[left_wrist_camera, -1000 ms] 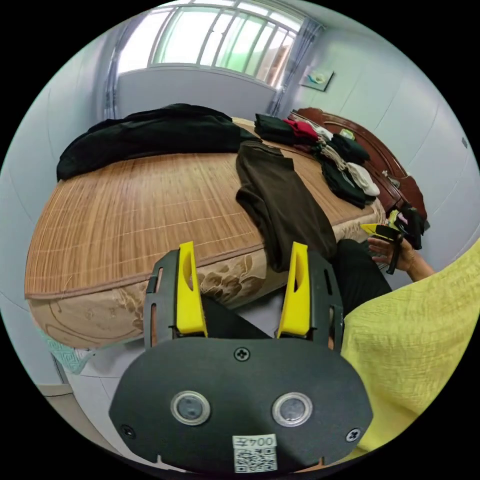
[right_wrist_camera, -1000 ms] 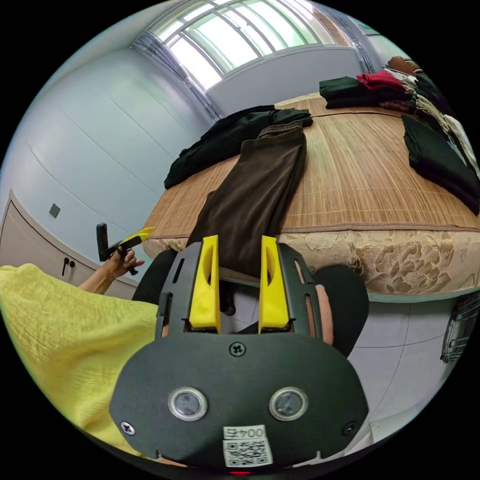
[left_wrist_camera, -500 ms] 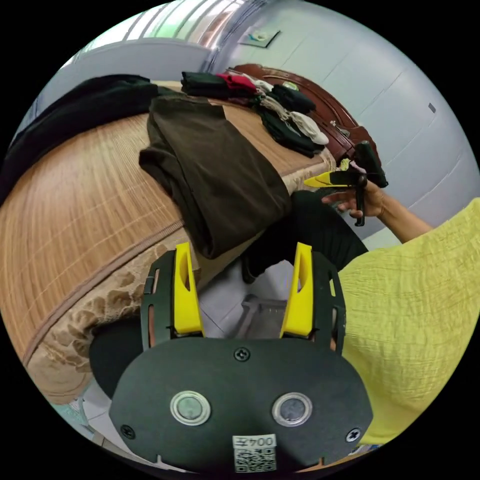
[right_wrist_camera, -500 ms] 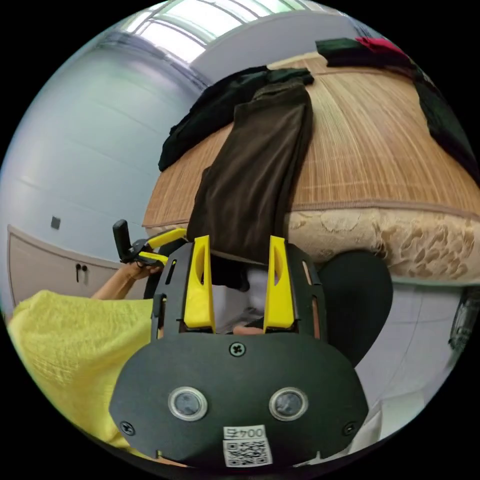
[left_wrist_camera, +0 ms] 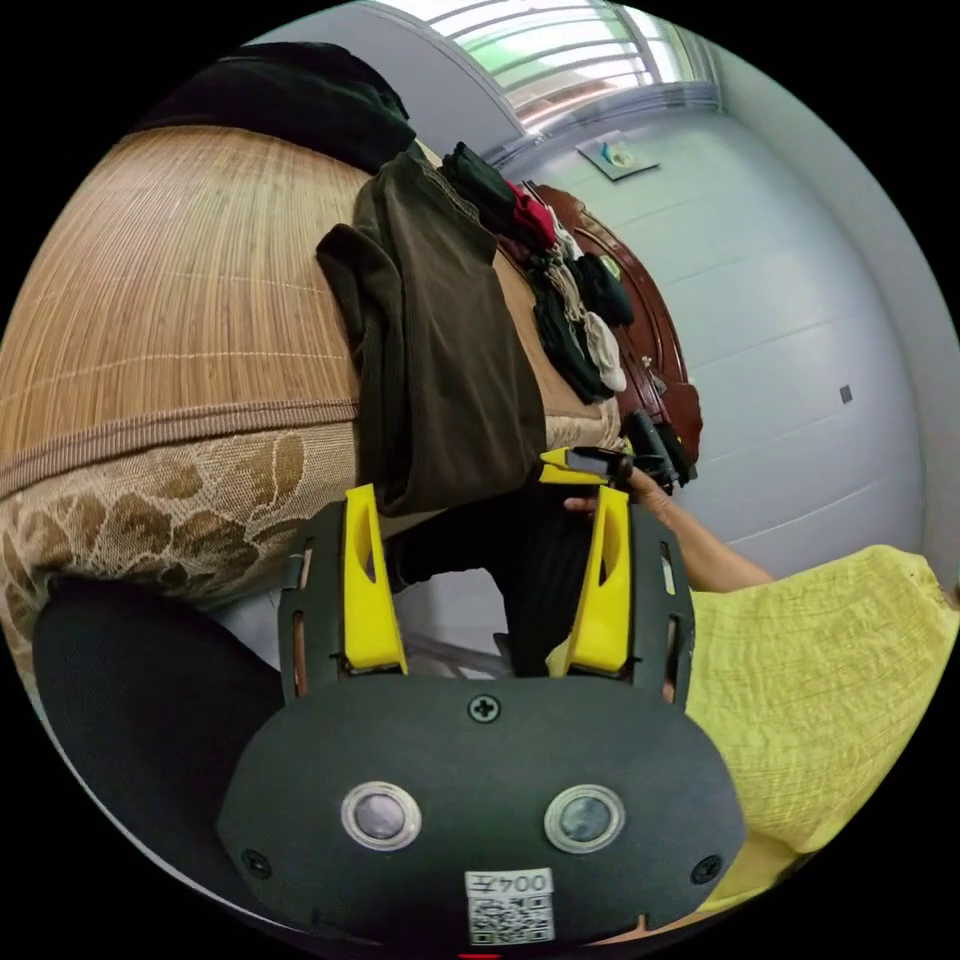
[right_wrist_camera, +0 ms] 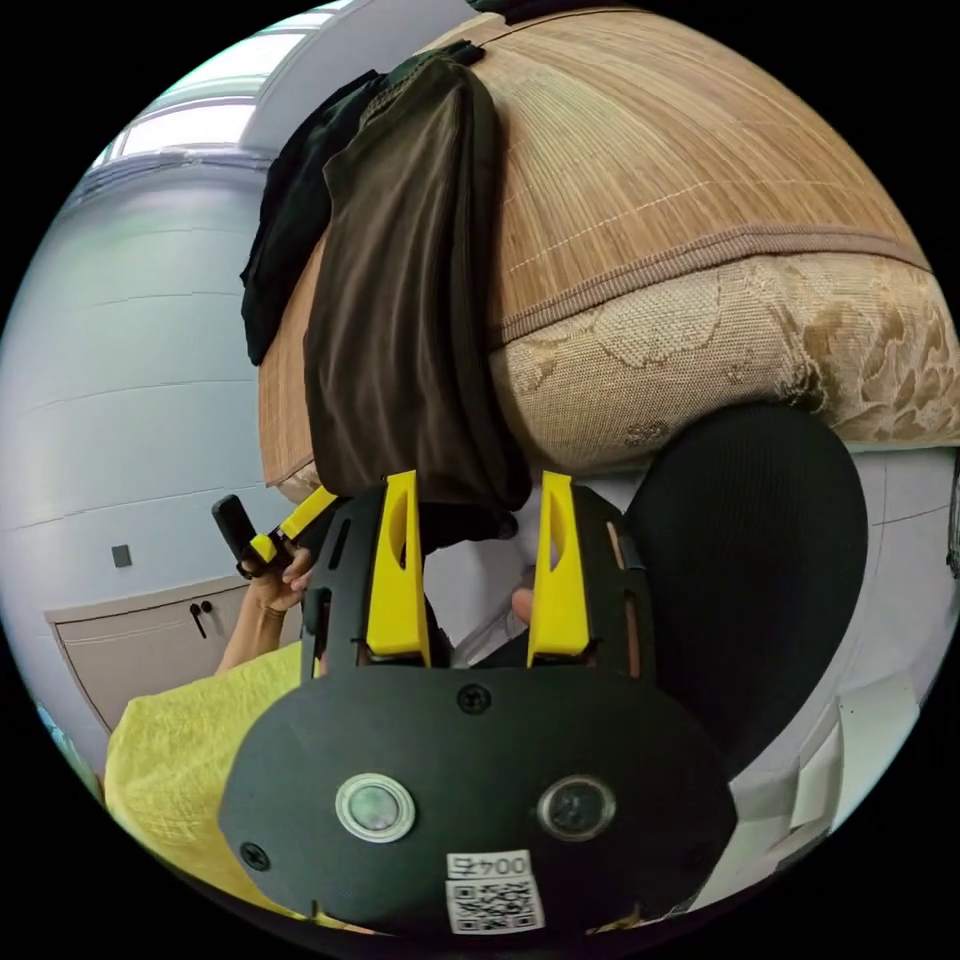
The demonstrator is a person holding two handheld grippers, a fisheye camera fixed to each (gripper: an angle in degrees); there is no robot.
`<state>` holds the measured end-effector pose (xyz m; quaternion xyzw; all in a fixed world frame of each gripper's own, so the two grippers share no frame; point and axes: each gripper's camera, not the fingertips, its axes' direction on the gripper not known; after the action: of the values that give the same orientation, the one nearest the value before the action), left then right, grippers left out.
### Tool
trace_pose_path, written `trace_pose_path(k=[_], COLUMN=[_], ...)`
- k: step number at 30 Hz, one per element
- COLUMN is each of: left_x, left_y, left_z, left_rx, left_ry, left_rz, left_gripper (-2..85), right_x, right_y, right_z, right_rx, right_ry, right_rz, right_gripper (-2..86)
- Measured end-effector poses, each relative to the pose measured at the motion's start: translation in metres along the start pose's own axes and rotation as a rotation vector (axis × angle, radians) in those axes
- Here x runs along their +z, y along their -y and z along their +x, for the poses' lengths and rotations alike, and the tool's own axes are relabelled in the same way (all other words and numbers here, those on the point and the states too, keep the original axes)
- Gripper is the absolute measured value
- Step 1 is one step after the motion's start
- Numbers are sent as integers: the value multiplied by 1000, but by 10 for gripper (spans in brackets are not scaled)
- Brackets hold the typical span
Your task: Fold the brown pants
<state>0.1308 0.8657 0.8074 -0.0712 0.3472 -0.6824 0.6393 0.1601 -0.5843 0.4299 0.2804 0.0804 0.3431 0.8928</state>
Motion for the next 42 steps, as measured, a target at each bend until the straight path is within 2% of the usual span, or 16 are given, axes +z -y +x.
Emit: trace_pose_path(k=[9, 16, 20, 24, 28, 30, 31, 32, 36, 41, 42], left_x=[13, 24, 54, 80, 100, 100, 98, 95, 83, 57, 54], left_y=[-32, -55, -68, -71, -49, -41, -37, -37, -38, -22, -20], left_z=[-44, -66, -83, -83, -74, -71, -72, -75, -70, -34, -30], left_rx=[-196, -313, -431, -464, -469, -483, -512, -559, -625, -635, -641], left_ry=[-127, -191, -295, -296, -360, -360, -342, -321, -347, -331, -333], left_rz=[165, 231, 179, 172, 206, 214, 199, 186, 194, 206, 207], left_gripper=[273, 274, 266, 253, 225, 186, 130, 95, 76, 72, 71], right_x=[15, -18, -28, -27, -20, -18, -16, -15, -20, 7, 14], right_y=[5, -17, -22, -28, -38, -44, -49, -55, -84, -148, -155], right_z=[-4, -18, -44, -67, -85, -95, -101, -110, -153, -267, -280], right_rx=[6, 35, 1, -23, -11, -14, -13, -25, -140, -534, -583], right_ry=[-10, 242, 287, 289, 297, 294, 285, 265, 74, -467, -517], right_rz=[-7, 31, 43, 51, 51, 60, 66, 80, 183, 378, 394], right_gripper=[80, 47, 45, 44, 44, 46, 48, 52, 121, 137, 140])
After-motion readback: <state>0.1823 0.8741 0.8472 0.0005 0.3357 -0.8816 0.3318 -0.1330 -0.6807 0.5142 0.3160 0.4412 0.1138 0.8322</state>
